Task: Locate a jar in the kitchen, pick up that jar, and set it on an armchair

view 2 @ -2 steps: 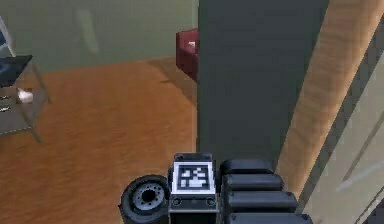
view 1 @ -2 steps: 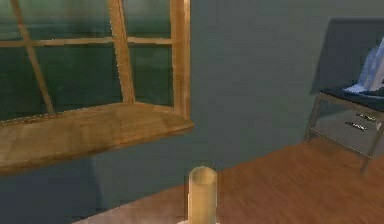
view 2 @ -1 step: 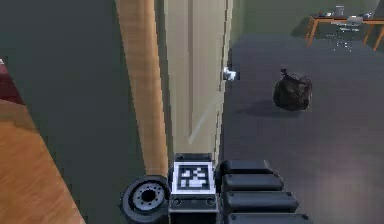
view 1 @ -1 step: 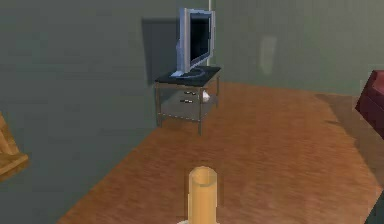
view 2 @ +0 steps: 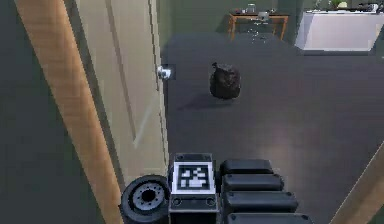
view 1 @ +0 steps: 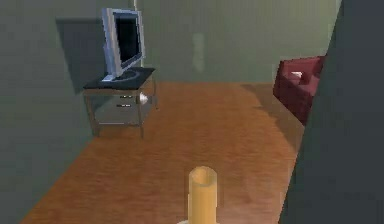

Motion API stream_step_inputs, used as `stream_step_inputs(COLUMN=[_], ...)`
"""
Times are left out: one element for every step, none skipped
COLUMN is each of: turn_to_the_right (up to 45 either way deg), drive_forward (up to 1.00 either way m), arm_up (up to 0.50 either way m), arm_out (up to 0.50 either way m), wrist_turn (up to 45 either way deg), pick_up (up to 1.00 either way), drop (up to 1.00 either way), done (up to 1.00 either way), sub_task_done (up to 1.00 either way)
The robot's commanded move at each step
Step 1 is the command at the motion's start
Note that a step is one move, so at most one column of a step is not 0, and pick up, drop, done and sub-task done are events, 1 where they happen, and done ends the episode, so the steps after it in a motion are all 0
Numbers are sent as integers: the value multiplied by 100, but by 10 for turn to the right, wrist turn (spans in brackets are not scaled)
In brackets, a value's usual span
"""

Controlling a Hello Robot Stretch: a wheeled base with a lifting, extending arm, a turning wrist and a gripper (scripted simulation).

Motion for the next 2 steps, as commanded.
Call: stream_step_inputs(turn_to_the_right=[0, 180], drive_forward=[50, 0], arm_up=[0, 0], arm_out=[0, 0], wrist_turn=[0, 0], pick_up=[0, 0], drop=[0, 0], done=[0, 0], sub_task_done=[0, 0])
